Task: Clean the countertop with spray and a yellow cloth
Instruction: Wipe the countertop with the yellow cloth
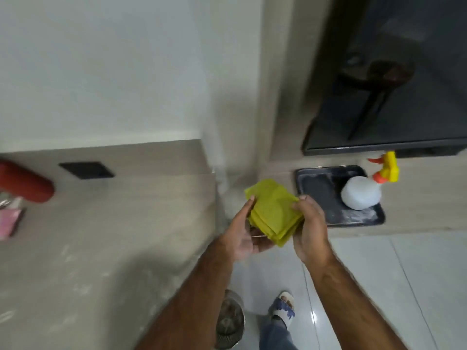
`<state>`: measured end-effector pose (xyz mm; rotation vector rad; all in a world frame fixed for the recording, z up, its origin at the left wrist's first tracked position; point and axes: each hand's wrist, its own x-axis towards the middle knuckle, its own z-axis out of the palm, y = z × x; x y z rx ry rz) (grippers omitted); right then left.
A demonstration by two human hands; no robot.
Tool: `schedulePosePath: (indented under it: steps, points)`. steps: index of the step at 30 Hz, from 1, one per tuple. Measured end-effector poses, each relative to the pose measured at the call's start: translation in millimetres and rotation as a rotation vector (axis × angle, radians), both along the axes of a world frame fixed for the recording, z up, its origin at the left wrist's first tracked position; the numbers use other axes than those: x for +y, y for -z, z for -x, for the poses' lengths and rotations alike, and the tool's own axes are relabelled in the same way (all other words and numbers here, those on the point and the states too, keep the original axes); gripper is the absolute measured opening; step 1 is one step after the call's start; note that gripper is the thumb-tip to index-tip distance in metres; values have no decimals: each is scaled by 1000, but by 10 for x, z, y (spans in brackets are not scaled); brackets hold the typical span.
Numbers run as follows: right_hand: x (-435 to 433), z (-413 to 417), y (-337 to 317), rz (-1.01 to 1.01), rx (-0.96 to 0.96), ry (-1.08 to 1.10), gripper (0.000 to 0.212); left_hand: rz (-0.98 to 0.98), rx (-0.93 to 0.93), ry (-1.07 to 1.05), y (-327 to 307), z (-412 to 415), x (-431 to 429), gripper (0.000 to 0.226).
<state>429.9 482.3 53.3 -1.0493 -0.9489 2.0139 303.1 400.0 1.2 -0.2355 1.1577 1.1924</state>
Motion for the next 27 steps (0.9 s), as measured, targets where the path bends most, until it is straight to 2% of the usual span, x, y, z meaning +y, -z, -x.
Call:
schedulePosePath:
  steps: [3,6,9,12,16,18,21,23,24,26,27]
  points:
    - [-610,382,-70,46,-11,-246,35,-112,-14,-282,-27,306,-831,65]
    - [-1232,773,14,97,-94,-455,33,-152,124,-549,-73,591,-1775,46]
    - [-1889,1191,216,121,-270,-664,31,-29,374,-705,-97,838,-2805,36]
    - [-2499,1508,474,26,-460,-934,22,116,573,-789,-129,967,-3688,34]
    - [-3181,1824,679,-129,-582,-1075,16,256,698,-886,-4,1116,-4487,39]
    - [-3418,1975,742,-178,-601,-1105,18,310,779,-860,82,1228,-4708,37]
    - [-3573,2144,824,-290,-614,-1163,14,440,967,-706,192,1398,-4828,39]
    - [-3535,2249,892,-631,-672,-1185,11,768,1256,-490,322,1493,-4825,48]
    - [-3467,2307,930,-815,-691,-1167,14,952,1423,-380,396,1509,-4783,60]
    - [-3275,2448,1000,-1073,-681,-1101,21,1072,1637,-237,489,1460,-4552,79]
    - [-3172,2546,1054,-1157,-686,-1076,28,1072,1639,-194,542,1400,-4381,85]
